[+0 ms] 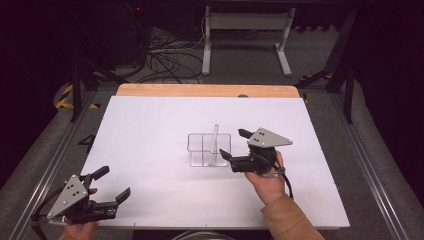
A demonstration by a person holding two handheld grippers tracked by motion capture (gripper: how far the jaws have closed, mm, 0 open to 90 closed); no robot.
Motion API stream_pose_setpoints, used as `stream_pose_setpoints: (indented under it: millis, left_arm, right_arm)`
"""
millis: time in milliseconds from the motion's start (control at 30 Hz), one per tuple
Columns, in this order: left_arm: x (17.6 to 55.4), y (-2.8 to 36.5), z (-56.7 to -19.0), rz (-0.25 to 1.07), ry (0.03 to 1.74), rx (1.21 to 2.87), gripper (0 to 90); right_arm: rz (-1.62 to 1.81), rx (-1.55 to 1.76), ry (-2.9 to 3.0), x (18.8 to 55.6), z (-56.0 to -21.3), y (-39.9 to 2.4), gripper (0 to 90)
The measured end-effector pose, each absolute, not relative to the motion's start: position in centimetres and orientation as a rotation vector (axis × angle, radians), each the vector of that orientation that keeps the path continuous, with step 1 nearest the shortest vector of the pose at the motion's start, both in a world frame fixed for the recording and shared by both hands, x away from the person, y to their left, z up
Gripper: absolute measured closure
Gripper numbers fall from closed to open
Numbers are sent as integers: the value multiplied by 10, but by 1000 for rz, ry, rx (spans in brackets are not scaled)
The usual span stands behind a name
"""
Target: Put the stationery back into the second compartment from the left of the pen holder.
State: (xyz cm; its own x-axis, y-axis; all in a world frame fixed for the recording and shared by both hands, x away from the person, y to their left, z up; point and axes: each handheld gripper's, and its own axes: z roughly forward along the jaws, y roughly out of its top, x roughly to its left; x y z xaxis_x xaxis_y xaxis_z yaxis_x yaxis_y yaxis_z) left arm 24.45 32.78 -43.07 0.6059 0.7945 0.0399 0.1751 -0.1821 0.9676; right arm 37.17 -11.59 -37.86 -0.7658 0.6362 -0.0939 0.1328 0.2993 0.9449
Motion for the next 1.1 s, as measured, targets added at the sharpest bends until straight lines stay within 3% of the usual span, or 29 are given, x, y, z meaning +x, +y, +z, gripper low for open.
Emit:
stream_pose_setpoints:
  millis: [700, 1100]
  left_arm:
    - [248, 324, -431, 679, 804, 1705, 72]
    - [249, 323, -432, 676, 804, 1714, 71]
  right_arm:
    - [1497, 712, 2162, 349, -413, -189, 3]
    - [1502, 736, 2183, 339, -437, -207, 0]
